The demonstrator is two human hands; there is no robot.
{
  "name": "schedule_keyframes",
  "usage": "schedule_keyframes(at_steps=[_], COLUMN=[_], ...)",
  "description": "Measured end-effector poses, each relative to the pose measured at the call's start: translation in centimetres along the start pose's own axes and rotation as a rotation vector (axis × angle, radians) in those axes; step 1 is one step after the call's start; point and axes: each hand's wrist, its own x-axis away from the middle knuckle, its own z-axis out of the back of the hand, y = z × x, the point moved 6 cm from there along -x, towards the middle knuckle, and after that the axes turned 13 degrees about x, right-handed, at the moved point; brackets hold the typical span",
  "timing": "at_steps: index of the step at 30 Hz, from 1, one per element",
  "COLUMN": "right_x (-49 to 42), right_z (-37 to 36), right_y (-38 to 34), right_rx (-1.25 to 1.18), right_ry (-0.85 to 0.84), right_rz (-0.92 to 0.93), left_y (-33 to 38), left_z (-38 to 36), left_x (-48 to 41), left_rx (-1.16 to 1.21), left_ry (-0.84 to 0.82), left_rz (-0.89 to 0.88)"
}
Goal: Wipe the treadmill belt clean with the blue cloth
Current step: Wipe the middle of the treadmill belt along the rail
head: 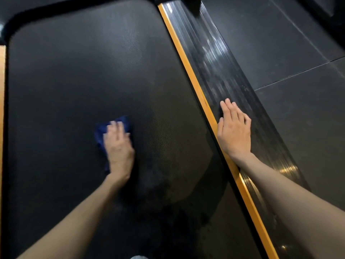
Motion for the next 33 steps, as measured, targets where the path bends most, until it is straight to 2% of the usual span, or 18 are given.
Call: schedule_keyframes(at_steps=[4,7,8,11,14,18,22,26,27,29,33], right_x=[0.1,0.0,0.0,0.1,0.0,0.1,0.1,0.1,0.0,0.0,0.0], right_z=[0.1,0.3,0.4,0.5,0.5,0.5,0.6,0.5,0.5,0.5,0.4], right_y=[0.0,0.2,0.3,0.3,0.2,0.2,0.3,0.2,0.2,0.1,0.3], right_rx=[-0.014,-0.024,-0.038,-0.069,-0.066,-0.069,-0.084,-0.079,-0.078,-0.076,-0.083], right_ry=[-0.002,-0.001,-0.004,0.004,0.014,0.006,0.015,0.021,0.020,0.014,0.014], right_rz=[0.008,0.021,0.021,0.017,0.017,0.007,0.011,0.012,0.006,0.003,0.004], left_y=[11.9,12.0,10.6,3.3,-1.9,-1.7,-1.5,-0.4,0.4,3.4,9.1], left_z=[-5.6,-5.5,-4.9,-1.9,0.8,0.9,0.8,1.7,1.6,0.4,-3.7], left_x=[6.0,5.9,4.9,0.8,-0.5,-0.1,0.1,0.0,0.3,2.5,9.1], left_rx=[0.048,0.074,0.070,0.038,-0.008,-0.026,-0.070,0.030,0.039,0.054,0.031], left_ry=[-0.243,-0.350,-0.334,-0.178,-0.146,-0.101,-0.125,-0.038,-0.041,-0.100,-0.378], left_rz=[-0.405,-0.534,-0.530,-0.350,-0.263,-0.179,-0.251,-0.193,-0.213,-0.364,-0.632])
